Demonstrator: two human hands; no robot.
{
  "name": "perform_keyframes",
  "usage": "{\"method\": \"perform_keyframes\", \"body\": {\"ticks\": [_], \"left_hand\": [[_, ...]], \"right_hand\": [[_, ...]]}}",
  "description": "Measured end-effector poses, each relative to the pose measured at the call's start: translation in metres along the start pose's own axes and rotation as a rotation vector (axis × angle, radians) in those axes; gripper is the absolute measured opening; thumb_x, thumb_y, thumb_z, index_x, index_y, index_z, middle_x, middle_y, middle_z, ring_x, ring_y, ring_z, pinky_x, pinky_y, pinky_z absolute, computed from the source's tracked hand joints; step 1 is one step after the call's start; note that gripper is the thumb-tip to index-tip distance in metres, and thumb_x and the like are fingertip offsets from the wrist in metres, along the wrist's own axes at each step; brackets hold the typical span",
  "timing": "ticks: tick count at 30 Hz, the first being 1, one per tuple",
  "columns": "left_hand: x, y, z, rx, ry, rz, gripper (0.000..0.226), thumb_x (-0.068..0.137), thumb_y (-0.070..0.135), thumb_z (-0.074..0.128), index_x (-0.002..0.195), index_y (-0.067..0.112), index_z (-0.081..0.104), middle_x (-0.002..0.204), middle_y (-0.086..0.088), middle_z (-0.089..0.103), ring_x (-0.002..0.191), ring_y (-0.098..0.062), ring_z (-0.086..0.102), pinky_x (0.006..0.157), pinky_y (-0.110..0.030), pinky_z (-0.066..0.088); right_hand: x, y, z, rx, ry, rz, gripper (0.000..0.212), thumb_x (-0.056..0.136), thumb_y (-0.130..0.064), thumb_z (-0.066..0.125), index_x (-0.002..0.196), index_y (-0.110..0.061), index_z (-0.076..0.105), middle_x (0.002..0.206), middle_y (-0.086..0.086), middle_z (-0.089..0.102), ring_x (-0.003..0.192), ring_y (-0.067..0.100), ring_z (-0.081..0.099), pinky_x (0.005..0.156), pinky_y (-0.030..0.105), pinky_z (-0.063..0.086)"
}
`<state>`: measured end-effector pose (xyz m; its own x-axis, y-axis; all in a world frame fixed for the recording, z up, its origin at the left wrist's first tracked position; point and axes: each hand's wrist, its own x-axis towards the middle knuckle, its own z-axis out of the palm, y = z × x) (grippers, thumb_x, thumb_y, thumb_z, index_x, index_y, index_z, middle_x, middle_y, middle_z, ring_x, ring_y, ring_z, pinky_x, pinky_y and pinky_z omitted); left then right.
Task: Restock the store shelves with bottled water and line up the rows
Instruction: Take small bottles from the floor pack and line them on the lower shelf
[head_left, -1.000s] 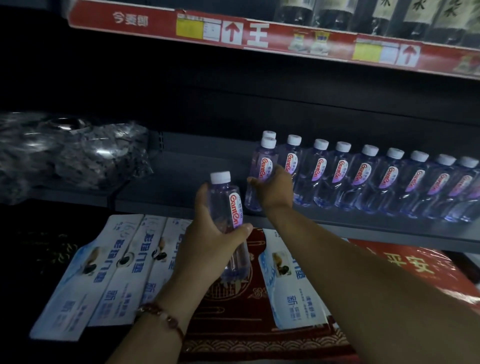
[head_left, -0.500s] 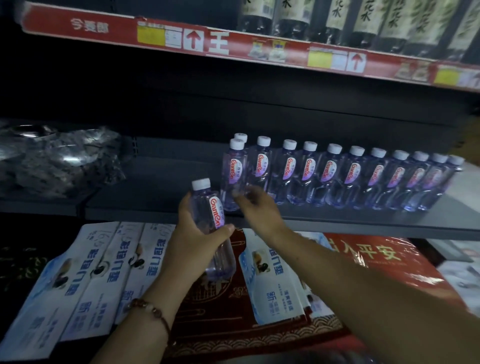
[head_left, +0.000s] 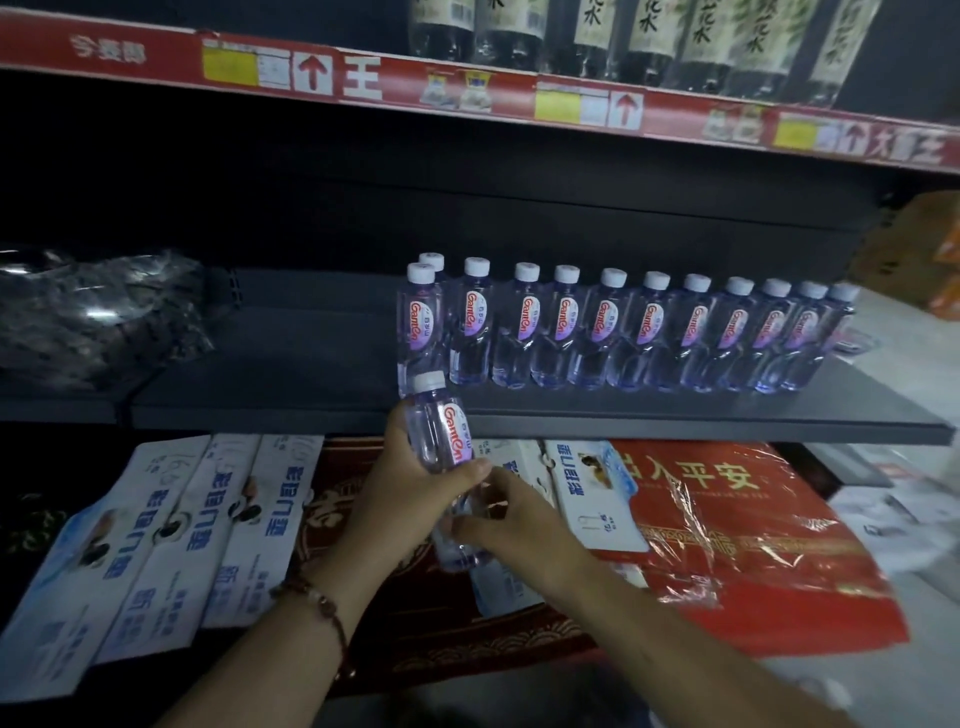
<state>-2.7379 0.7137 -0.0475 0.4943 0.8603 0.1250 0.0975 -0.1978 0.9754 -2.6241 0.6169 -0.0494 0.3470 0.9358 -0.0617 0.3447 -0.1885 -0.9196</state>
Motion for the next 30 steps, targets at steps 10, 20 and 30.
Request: {"method": "perform_keyframes", "body": {"ticks": [10,20,30], "left_hand": [[-0.016,0.001,0.024,0.028,-0.166,-0.035,0.1,0.071,0.057,0.083,0.148,0.056,0.021,0.14,0.005,0.06,0.116,-0.009,0.065,0.093,-0.034,0.058],[-0.029,0.013,0.005,0.859,-0.139,0.22,0.067,0.103,0.058,0.035,0.161,0.036,0.009,0.165,0.008,0.018,0.15,-0.014,0.019,0.117,-0.028,0.017],[-0.019,-0.027,0.0,1.208,-0.161,0.205,0.078,0.099,0.063,0.036,0.162,0.029,0.004,0.169,-0.014,-0.004,0.155,-0.036,0.003,0.123,-0.057,0.003]], "right_hand": [[-0.015,0.02,-0.024,-0.109,0.072,-0.013,0.035,0.075,-0.029,0.075,0.108,-0.025,0.064,0.096,0.001,0.072,0.087,0.015,0.07,0.079,0.039,0.058],[0.026,-0.001,-0.04,0.016,0.288,-0.024,0.024,0.079,-0.023,0.077,0.097,-0.012,0.065,0.085,0.003,0.068,0.075,0.014,0.063,0.069,0.036,0.052],[0.124,-0.028,-0.033,-0.021,0.431,-0.009,0.031,0.078,-0.016,0.082,0.097,-0.012,0.057,0.098,0.006,0.067,0.089,0.026,0.065,0.069,0.035,0.055]]}}
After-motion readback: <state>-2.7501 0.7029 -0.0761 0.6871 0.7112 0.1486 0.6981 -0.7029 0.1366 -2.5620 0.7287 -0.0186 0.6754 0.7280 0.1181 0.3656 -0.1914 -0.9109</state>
